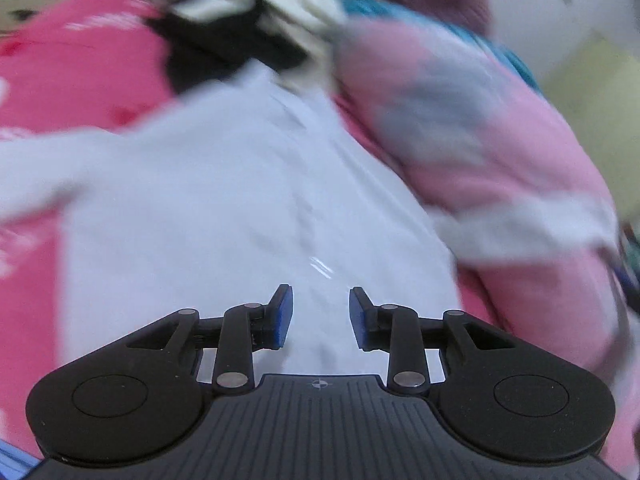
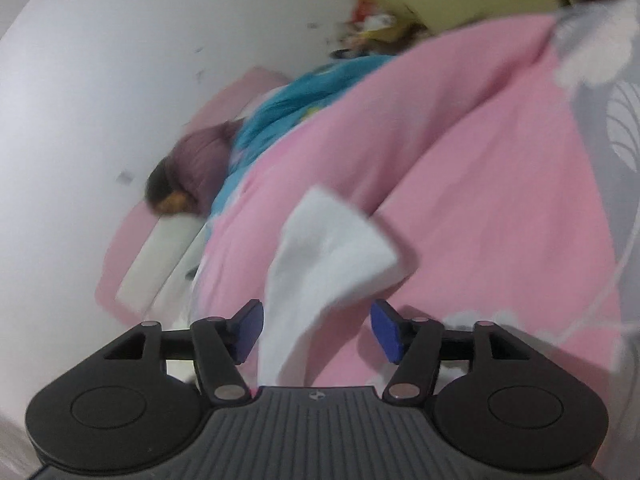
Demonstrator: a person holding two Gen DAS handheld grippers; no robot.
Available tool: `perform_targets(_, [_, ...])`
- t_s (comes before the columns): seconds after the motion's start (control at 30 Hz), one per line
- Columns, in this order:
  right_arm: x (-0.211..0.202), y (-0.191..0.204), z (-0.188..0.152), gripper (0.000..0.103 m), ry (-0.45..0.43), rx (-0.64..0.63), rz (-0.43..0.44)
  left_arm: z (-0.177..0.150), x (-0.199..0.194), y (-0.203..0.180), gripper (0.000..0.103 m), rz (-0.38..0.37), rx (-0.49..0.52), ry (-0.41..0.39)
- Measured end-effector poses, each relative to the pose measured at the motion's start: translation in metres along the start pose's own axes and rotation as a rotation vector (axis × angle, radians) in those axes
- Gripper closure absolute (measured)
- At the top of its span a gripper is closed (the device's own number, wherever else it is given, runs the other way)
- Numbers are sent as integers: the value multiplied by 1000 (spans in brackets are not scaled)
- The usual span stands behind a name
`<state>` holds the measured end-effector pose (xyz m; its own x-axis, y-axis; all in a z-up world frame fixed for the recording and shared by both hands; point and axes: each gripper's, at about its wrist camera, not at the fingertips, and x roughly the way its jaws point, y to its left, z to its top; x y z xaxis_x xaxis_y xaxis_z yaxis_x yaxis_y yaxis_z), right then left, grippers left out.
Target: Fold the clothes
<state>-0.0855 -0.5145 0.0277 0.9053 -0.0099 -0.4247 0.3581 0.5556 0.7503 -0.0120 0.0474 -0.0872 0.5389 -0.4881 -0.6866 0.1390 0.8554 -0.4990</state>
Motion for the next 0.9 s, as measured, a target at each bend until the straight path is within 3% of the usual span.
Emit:
perform_targets(0.2, [33, -12, 16, 44, 28, 75, -10, -42, 36, -54, 72, -30, 199, 86])
perform_targets(0.3, [42, -13, 24, 58, 48, 55, 13, -56, 50, -63, 72, -14, 254, 136])
perform_targets(0.37, [46, -16, 27, 81, 51, 63, 19, -61, 59, -62, 72, -10, 257, 162])
perform_targets(0.47, [46, -20, 33, 98, 30, 72, 37, -69, 62, -57, 72, 1, 254, 188])
perform_targets(0.6, [38, -9, 47, 100, -28, 10, 73, -76, 68, -50, 72, 16, 253, 214])
perform_targets(0.9, [20, 79, 67, 100, -95, -217, 214, -78, 70, -46, 73, 20, 250, 209])
